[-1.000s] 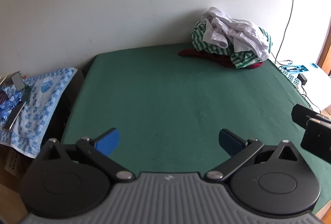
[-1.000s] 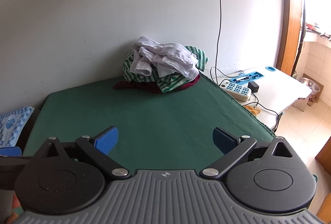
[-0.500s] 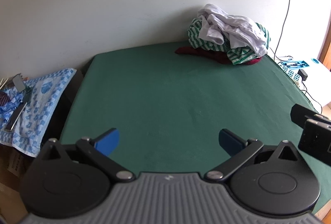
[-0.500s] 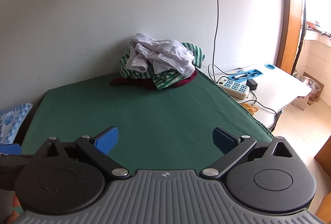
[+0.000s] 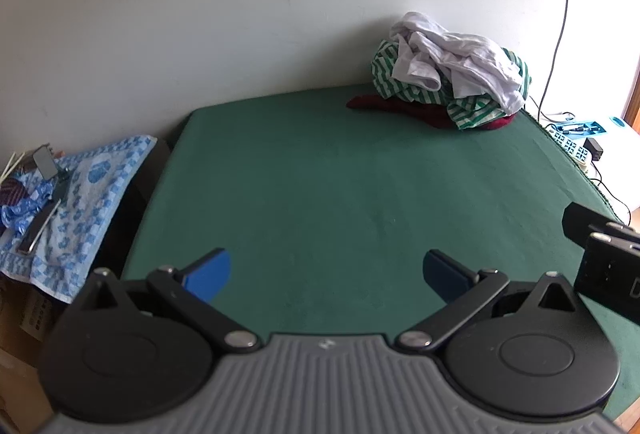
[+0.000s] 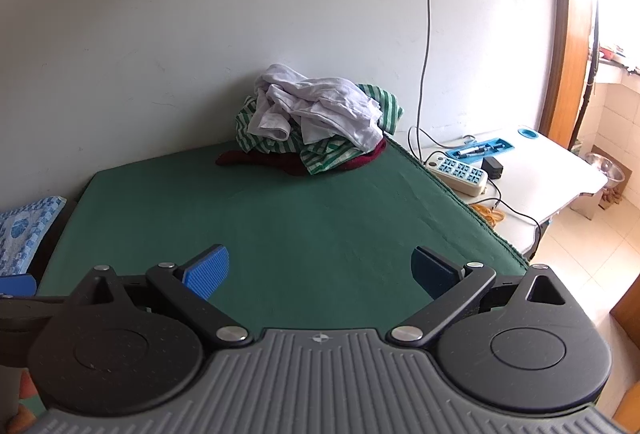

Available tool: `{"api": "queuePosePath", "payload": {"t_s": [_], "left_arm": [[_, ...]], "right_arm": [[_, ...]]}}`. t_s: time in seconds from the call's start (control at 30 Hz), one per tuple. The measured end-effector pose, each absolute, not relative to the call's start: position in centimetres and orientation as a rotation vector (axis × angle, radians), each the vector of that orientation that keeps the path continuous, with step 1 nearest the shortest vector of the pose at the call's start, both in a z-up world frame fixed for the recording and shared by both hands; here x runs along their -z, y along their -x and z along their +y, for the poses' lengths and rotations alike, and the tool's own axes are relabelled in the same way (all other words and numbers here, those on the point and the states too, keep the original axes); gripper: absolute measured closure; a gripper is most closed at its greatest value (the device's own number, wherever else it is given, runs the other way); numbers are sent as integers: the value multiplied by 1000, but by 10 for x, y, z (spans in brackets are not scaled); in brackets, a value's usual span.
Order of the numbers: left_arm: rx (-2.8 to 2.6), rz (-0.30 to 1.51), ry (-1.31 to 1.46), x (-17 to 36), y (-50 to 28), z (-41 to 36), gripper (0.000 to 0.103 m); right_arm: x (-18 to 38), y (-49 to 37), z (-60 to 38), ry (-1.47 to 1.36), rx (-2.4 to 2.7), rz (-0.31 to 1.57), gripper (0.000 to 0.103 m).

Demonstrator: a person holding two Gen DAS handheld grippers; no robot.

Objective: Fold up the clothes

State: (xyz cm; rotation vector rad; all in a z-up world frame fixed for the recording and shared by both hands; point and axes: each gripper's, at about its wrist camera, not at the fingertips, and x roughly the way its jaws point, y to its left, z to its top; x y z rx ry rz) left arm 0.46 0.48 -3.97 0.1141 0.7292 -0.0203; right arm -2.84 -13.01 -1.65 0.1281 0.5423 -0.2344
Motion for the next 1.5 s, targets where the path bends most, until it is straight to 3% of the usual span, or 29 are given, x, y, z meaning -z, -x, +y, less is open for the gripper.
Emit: {"api": "queuePosePath", "payload": {"t_s": [0.43, 1.5], "left_arm": [[76, 668, -138, 24, -11, -13, 0], [247, 713, -189, 38, -21, -61, 0]], "right_arm": [[0, 26, -131, -111, 261, 467, 4], [11, 31, -167, -130, 403, 502, 3]]}}
